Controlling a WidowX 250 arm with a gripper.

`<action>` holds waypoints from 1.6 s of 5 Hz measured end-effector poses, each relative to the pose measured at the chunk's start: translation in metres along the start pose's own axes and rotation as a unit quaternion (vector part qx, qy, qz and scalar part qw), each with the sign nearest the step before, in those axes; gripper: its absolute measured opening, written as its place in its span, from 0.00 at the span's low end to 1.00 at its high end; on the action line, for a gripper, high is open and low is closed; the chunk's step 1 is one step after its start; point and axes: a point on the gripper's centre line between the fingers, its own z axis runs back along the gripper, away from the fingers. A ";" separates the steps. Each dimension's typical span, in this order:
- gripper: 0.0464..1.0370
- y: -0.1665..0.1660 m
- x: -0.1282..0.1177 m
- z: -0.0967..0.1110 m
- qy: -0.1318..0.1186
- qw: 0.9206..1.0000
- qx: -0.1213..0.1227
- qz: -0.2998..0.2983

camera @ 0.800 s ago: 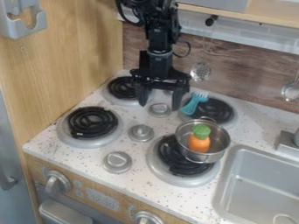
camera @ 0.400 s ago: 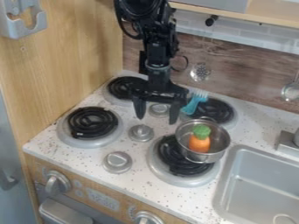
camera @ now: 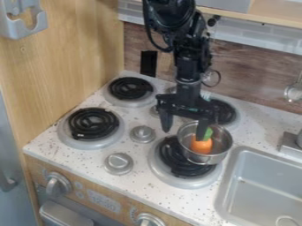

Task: Take the carrot and put it it between the two left burners

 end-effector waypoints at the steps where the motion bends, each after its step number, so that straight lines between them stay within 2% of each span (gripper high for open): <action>1: 0.96 -0.003 0.011 0.006 -0.018 1.000 0.004 0.000; 2: 0.96 -0.012 0.010 -0.012 -0.001 1.000 0.011 -0.008; 4: 0.96 -0.018 0.017 -0.018 -0.003 1.000 0.008 0.000; 5: 0.91 -0.018 0.018 -0.030 0.004 1.000 0.016 0.004; 6: 0.59 -0.018 0.017 -0.034 0.008 1.000 0.015 0.008; 7: 0.47 -0.019 0.017 -0.035 0.006 1.000 0.011 0.012; 8: 0.47 -0.013 0.011 -0.029 0.011 1.000 -0.001 0.018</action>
